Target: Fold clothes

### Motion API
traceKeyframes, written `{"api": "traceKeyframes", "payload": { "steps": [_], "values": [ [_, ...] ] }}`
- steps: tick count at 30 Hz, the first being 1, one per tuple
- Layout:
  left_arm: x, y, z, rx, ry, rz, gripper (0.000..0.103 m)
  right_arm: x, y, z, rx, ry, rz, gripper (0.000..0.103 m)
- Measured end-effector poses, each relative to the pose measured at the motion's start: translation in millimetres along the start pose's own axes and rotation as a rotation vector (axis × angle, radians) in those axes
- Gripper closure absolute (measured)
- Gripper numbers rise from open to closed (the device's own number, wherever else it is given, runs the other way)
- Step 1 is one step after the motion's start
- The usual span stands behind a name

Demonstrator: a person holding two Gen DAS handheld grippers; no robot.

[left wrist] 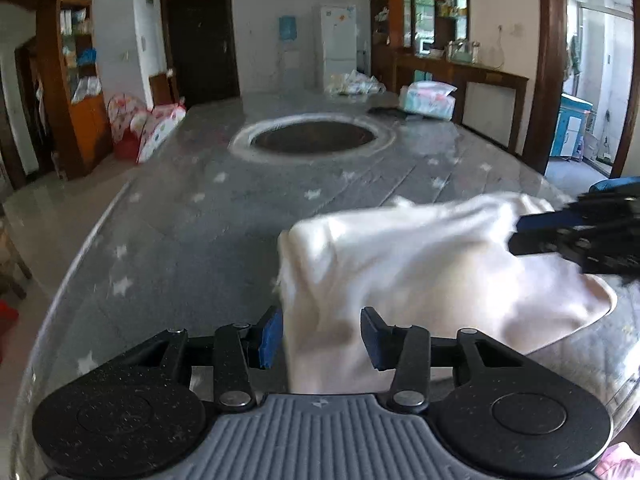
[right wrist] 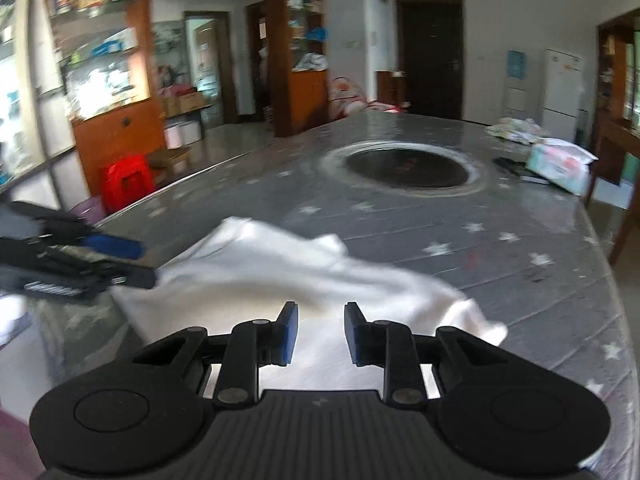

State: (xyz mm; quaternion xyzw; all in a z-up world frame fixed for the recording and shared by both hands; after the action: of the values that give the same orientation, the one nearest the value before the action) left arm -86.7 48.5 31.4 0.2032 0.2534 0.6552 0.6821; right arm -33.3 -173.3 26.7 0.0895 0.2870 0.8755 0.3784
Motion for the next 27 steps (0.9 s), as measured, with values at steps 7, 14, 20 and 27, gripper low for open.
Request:
{"api": "traceKeyframes", "payload": {
  "steps": [7,14,20,27],
  "values": [
    [-47.7,-12.6,5.6,0.001,-0.067,-0.127,0.057,-42.1,-11.6,1.5,0.016,-0.083,-0.066,0.078],
    [-52.0,-29.5,-2.2,0.055,-0.065,-0.151,0.057,-52.3,-18.9,5.3,0.054,-0.08,-0.061,0.078],
    [-47.4,-31.4,-7.8,0.063,-0.065,-0.185,0.055,-34.6,-41.4,26.4,0.06,-0.026,-0.027,0.078],
    [-44.9,-35.1,-9.6,0.066,-0.11,-0.234,0.053,-24.4,-61.9,35.4,0.087,-0.007,-0.049,0.078]
  ]
}}
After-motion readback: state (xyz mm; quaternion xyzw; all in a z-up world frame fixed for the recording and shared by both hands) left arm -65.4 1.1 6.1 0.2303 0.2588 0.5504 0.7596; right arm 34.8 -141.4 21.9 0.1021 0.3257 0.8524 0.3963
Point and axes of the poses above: each gripper's, at about its wrist camera, not at the fingertips, and y roughly against the way its jaws point, x to its left, z to its top, the point moved 2 cm from there along -y, roughly the way its jaws point, and after that the axes turned 9 degrees about y, right-handed, at the moved point
